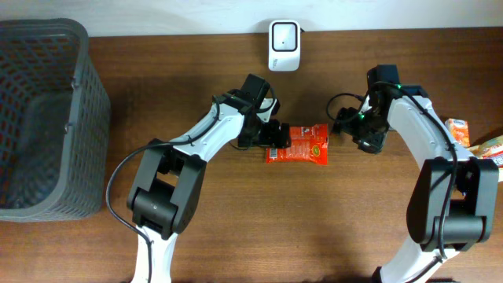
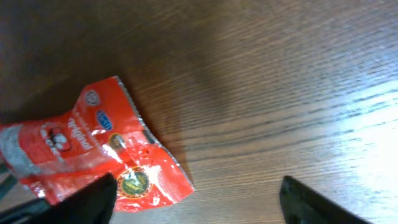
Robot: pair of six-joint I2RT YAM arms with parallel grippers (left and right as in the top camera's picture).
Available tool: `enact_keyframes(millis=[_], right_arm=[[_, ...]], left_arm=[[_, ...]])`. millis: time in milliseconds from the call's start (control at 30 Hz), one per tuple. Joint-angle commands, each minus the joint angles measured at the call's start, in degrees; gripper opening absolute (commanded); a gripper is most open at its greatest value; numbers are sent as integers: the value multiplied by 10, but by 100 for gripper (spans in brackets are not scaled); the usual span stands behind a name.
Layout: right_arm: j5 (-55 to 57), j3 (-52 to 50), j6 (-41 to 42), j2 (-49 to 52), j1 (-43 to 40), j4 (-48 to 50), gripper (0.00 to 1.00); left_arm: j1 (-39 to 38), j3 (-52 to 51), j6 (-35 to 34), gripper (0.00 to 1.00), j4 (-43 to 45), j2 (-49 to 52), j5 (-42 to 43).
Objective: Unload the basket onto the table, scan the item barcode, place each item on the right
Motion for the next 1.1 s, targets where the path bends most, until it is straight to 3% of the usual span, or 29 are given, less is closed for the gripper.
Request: enact_keyframes(millis=[0, 67, 400, 833, 867, 933, 1033, 1067], right_arm=[[12, -6, -14, 9, 5, 11, 82], [15, -21, -16, 17, 13, 40, 89], [-78, -73, -76, 40, 30, 124, 88], [-136, -98, -75, 59, 75, 179, 55], [-136, -98, -75, 59, 75, 180, 49], [-136, -98, -75, 59, 73, 179, 27], [-136, -98, -75, 58, 73, 177, 14], [-137, -95, -76, 58, 73, 171, 5]], left_arm=[[6, -9, 1, 99, -16, 1, -14], [15, -6, 1, 99, -27, -3, 12], [67, -5, 10, 99, -88, -48, 47], [69, -5, 10, 99, -118, -48, 21], [69, -5, 10, 99, -121, -48, 20], [69, -5, 10, 99, -126, -48, 14], [69, -5, 10, 99, -132, -48, 4], [69, -5, 10, 99, -133, -48, 3]])
